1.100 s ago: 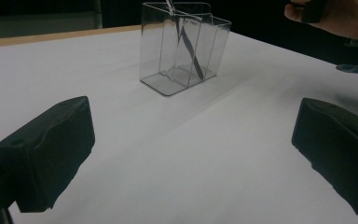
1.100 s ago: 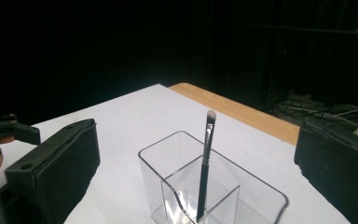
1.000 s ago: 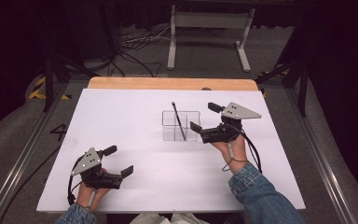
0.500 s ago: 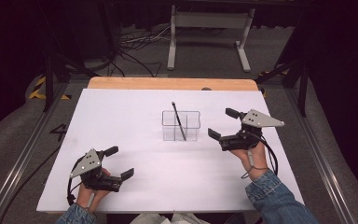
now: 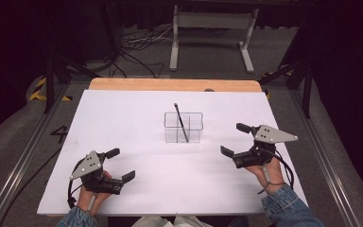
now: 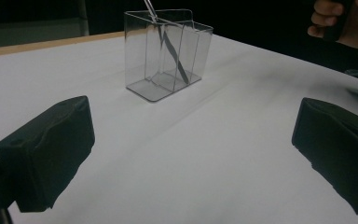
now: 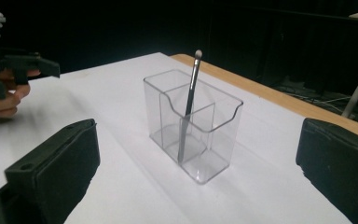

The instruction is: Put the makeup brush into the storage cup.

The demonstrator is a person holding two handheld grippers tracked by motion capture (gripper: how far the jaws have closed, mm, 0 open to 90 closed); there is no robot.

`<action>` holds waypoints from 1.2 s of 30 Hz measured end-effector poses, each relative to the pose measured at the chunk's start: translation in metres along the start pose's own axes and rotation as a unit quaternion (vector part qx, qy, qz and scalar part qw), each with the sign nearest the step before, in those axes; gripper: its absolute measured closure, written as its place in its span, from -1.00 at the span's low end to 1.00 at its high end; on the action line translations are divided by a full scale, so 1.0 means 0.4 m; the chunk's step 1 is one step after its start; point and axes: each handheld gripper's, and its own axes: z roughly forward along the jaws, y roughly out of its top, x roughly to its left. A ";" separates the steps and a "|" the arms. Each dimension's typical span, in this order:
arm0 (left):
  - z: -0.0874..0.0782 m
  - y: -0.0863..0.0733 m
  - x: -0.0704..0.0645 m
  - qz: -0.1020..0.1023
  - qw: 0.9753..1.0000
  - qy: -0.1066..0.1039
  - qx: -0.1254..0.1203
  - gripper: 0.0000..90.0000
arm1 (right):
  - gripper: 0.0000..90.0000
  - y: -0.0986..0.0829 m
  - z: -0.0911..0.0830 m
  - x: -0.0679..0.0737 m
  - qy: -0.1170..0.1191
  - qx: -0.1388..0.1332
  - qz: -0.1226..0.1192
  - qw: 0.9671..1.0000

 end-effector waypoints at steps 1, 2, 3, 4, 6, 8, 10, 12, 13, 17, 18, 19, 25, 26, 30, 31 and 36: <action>0.000 0.000 0.000 0.001 1.000 0.000 0.001 -1.00 | -1.00 -0.008 -0.003 0.003 0.003 0.001 -0.001 1.000; 0.000 0.000 0.000 0.001 1.000 0.000 0.001 -1.00 | -1.00 -0.008 -0.003 0.003 0.003 0.001 -0.001 1.000; 0.000 -0.001 -0.001 0.002 1.000 -0.001 0.000 -1.00 | -1.00 -0.022 -0.008 0.008 0.011 0.000 -0.002 1.000; 0.000 -0.001 -0.001 0.002 1.000 -0.002 -0.001 -1.00 | -1.00 -0.028 -0.010 0.010 0.015 0.002 -0.004 1.000; 0.000 -0.001 -0.001 0.005 1.000 -0.002 -0.001 -1.00 | -1.00 -0.038 -0.012 0.013 0.018 0.002 -0.001 1.000; 0.000 -0.001 -0.001 0.005 1.000 -0.003 0.000 -1.00 | -1.00 -0.051 -0.014 0.016 0.023 0.001 0.003 1.000; -0.001 -0.001 -0.003 0.003 1.000 -0.004 0.000 -1.00 | -1.00 -0.061 -0.016 0.018 0.024 0.000 0.004 1.000; -0.001 -0.002 -0.003 0.003 1.000 -0.005 0.000 -1.00 | -1.00 -0.073 -0.018 0.020 0.024 0.002 0.002 1.000; -0.001 -0.002 -0.003 0.005 1.000 -0.004 0.001 -1.00 | -1.00 -0.079 -0.018 0.022 0.023 0.004 0.000 1.000; 0.002 -0.003 -0.004 0.004 1.000 -0.006 0.005 -1.00 | -1.00 -0.092 -0.019 0.026 0.023 0.008 -0.004 1.000; 0.002 -0.003 -0.004 0.004 1.000 -0.007 0.006 -1.00 | -1.00 -0.095 -0.019 0.027 0.023 0.007 -0.004 1.000; 0.003 -0.003 -0.004 0.006 1.000 -0.007 0.006 -1.00 | -1.00 -0.099 -0.019 0.029 0.023 0.004 -0.004 1.000; -0.001 -0.003 -0.003 0.002 1.000 -0.006 0.002 -1.00 | -1.00 -0.129 -0.014 0.033 0.026 -0.003 0.011 1.000; -0.001 -0.003 -0.004 0.003 1.000 -0.006 0.003 -1.00 | -1.00 -0.142 -0.012 0.035 0.023 -0.005 0.015 1.000; 0.007 -0.005 -0.007 0.005 1.000 -0.011 0.006 -1.00 | -1.00 -0.170 -0.006 0.038 0.019 -0.007 0.018 1.000; 0.007 -0.005 -0.007 0.005 1.000 -0.011 0.006 -1.00 | -1.00 -0.170 -0.006 0.038 0.019 -0.007 0.018 1.000; 0.011 -0.006 -0.009 0.002 1.000 -0.015 0.009 -1.00 | -1.00 -0.188 -0.010 0.038 0.008 -0.028 0.017 0.999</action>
